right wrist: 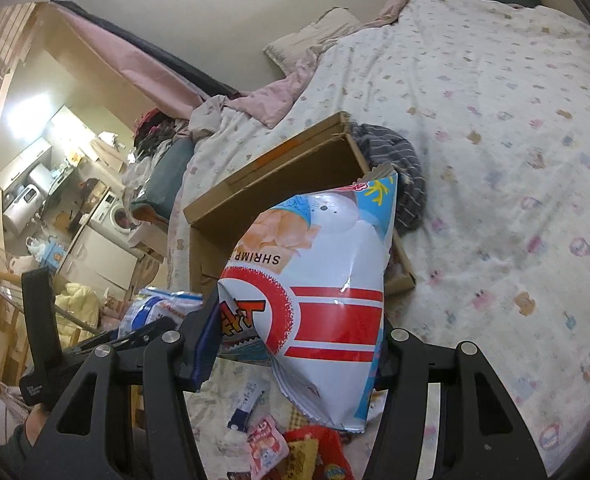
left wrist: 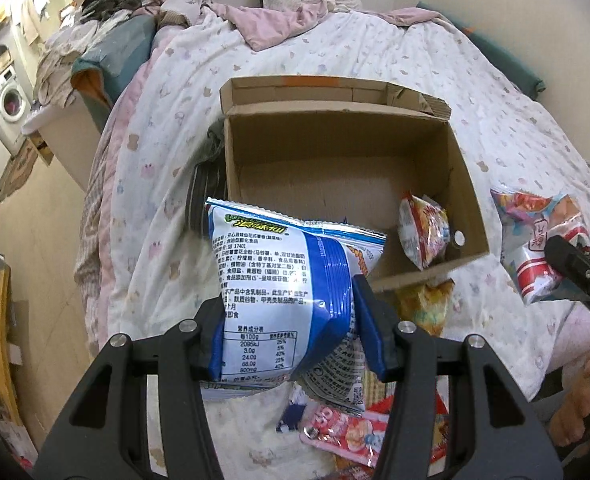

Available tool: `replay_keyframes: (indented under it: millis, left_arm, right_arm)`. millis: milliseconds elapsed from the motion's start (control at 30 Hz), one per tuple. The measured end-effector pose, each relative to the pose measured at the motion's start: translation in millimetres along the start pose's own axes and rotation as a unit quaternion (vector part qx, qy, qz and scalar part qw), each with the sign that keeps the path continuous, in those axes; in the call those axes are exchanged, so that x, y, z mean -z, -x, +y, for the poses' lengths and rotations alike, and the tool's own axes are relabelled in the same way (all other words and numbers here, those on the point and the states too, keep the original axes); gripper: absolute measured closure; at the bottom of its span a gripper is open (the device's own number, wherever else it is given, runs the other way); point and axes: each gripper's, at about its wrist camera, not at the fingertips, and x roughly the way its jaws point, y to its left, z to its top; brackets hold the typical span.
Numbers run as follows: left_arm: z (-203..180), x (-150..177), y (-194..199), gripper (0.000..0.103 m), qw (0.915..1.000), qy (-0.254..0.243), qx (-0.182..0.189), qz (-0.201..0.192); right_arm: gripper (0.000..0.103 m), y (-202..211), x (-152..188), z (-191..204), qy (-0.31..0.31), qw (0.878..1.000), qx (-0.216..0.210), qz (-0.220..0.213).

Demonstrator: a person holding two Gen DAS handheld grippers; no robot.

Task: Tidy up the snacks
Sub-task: 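Carry both held bags over the cardboard box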

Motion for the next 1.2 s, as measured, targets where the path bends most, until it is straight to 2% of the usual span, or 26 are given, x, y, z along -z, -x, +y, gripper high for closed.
replay_keyframes:
  millis: [300, 500, 733, 967, 1200]
  left_arm:
    - [-4.0, -36.3, -20.1, 0.054, 0.9999, -0.006, 0.005, -0.007]
    - [-6.3, -51.3, -40.9, 0.054, 1.0, -0.005, 0.008, -0.002]
    - [-3.2, -53.1, -65.9, 0.054, 0.9999, 0.002, 0.01, 0.01]
    - [8.7, -54.6, -80.2, 0.054, 0.9991, 0.033, 0.024, 0.012]
    - [1.0, -53.0, -89.5, 0.054, 0.9996, 0.011, 0.022, 0.017]
  right_arm:
    - [0.044, -24.2, -20.7, 8.1, 0.014, 1.0, -0.004, 0.014]
    - [0.044, -45.3, -37.3, 8.9, 0.033, 0.999, 0.012, 0.037]
    - [0.044, -79.9, -49.9, 3.6, 0.053, 0.996, 0.027, 0.069]
    - [0.044, -97.3, -56.0, -9.0, 0.036, 0.997, 0.026, 0.067]
    - [0.044, -119.0, -49.5, -4.9, 0.041, 0.995, 0.029, 0.09]
